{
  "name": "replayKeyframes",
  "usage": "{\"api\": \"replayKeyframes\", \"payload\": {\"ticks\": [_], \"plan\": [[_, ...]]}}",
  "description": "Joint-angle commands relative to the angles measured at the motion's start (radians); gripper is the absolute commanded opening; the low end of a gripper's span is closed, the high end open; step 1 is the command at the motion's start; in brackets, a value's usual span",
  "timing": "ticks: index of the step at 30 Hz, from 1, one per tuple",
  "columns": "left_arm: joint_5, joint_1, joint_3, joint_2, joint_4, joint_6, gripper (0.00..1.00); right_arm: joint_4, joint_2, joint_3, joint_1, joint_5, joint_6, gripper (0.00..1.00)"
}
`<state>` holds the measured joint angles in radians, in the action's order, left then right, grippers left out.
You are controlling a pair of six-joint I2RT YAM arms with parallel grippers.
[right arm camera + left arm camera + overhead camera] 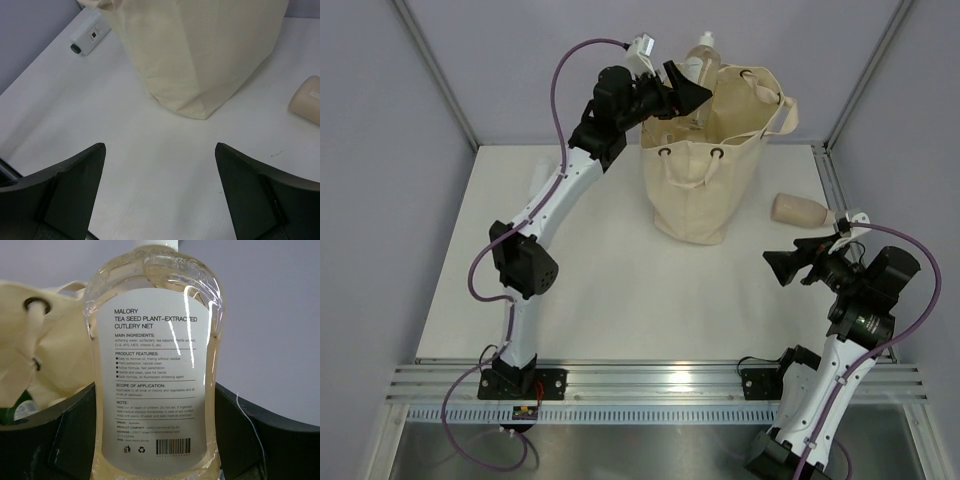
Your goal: Place the personal care products into the canvas bag
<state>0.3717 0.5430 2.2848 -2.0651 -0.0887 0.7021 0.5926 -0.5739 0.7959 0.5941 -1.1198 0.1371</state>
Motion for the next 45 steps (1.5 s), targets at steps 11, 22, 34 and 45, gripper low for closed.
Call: {"api": "replayKeyframes", "payload": {"ticks": [11, 22, 34, 45], "plan": [[-0.031, 0.049, -0.188, 0.085, 0.083, -0.228, 0.53, -0.063, 0.029, -0.018, 0.012, -0.034, -0.025, 0.99], [0.022, 0.048, -0.314, 0.209, -0.017, -0.296, 0.94, 0.215, -0.228, 0.179, 0.01, 0.009, 0.192, 0.99], [-0.049, -0.008, -0.353, 0.399, -0.149, -0.412, 0.99, 0.406, -0.622, 0.582, -0.054, 0.472, 0.508, 1.0], [-0.201, -0.066, -1.049, 1.054, -0.187, -0.533, 0.99, 0.573, -1.018, 0.79, -0.32, 0.89, 1.123, 0.99]]}}
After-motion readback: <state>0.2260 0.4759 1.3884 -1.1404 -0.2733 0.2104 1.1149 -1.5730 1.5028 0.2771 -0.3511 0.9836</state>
